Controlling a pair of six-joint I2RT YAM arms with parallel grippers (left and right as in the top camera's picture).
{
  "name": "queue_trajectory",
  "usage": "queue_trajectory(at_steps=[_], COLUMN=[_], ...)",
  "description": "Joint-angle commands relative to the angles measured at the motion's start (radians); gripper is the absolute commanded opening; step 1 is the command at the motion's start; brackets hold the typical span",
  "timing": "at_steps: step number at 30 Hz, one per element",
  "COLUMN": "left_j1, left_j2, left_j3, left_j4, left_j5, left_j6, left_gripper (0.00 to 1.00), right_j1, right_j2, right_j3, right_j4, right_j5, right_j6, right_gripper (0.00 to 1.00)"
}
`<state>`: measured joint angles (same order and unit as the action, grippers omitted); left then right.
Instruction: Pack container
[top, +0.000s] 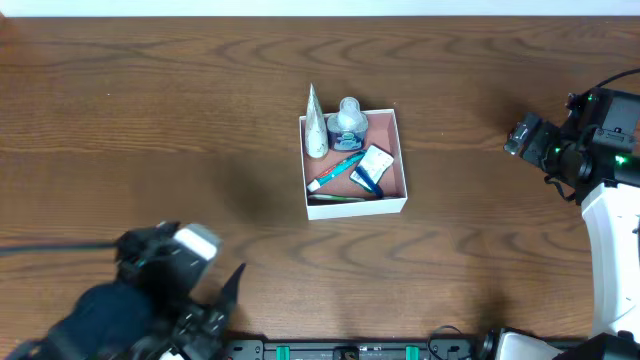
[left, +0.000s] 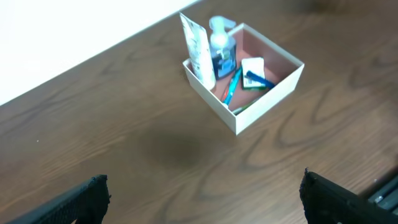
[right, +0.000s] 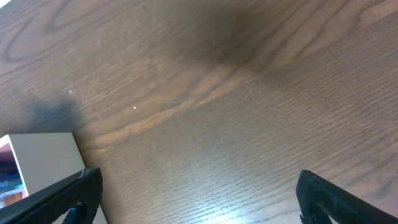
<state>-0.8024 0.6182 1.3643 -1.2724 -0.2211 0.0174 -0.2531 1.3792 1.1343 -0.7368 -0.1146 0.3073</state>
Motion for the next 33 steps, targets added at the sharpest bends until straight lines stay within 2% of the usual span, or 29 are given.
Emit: queue_trajectory(at_steps=[1,7,11,14,24,33], left_j1=[0.062,0.364,0.571,0.669,0.751,0.769], left_j2=[-0.054,-0.149,-0.238,-0.313,-0.488,-0.561], left_j3=[-0.031,-0.154,-0.319,-0.463,-0.883,-1.143], left_j4=[0.004,0.120,0.281,0.436,1.001,1.292], left_j5=[-0.023,0.051,0.152,0.209,0.346,0.424], left_j6=[-0.066,-0.109,-0.108,-0.108,-0.109,-0.111], left_gripper=[0.98,0.98,0.98,0.98,0.98,0.98], right_j1=[-0.007,-0.007,-0.007,-0.007,-0.007,-0.007], right_j2=[0.001,0.001,0.001,0.001,0.001,0.001], right_j3=[0.010,0.010,0.010,0.010,0.010,0.010], right_j4=[-0.001,-0.001,-0.001,-0.001,-0.001,-0.001], right_j5=[0.006,0.006,0.006,0.006,0.006,0.006], right_j6=[0.010,0.010,0.010,0.010,0.010,0.010], right_gripper=[0.99,0.99,0.99,0.99,0.99,0.99])
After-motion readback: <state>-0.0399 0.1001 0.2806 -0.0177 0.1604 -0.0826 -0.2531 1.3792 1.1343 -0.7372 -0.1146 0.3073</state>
